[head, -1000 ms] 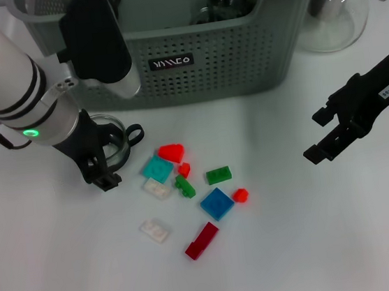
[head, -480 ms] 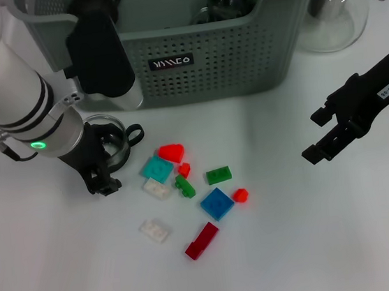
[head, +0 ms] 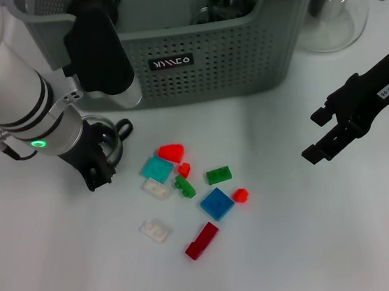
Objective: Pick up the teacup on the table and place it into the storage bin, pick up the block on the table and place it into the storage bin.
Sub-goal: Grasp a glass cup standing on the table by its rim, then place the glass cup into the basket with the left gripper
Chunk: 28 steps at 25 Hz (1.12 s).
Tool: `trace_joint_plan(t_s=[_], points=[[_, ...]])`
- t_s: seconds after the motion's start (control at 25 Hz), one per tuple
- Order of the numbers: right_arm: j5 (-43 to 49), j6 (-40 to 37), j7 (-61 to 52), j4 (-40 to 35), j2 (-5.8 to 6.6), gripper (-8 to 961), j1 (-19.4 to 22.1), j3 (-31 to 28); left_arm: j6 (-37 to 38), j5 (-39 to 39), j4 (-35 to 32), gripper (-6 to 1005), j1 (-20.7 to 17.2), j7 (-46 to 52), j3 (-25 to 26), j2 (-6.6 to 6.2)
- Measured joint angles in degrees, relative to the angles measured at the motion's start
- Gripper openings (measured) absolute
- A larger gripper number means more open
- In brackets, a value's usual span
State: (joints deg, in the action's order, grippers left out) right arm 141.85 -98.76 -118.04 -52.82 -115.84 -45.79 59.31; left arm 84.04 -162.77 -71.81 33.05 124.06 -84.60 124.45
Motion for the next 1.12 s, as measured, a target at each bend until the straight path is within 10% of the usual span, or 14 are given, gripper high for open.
trace_joint_plan(t_s=[0.24,0.56,0.8,1.12], points=[[0.0,0.0,0.0,0.0,0.0,941,0.0,-0.1,0.4,0.2,-1.1,41,-0.1,1.2,0.1,0.0],[0.3,-0.4,0.0,-0.1,0.13,905,0.0,-0.1,7.9,4.6,-10.3,41,-3.0,3.8,3.9,0.04],[0.2,-0.4,0.0,-0.1,0.11,882,-0.1,-0.1,19.2,23.3,-17.0,41,-3.9,3.9,16.9,-0.2],[0.2,-0.6,-1.0,-0.2,0.02,883,-0.8,-0.1,25.3,42.4,-21.2,42,5.1,8.0,33.5,-1.14]])
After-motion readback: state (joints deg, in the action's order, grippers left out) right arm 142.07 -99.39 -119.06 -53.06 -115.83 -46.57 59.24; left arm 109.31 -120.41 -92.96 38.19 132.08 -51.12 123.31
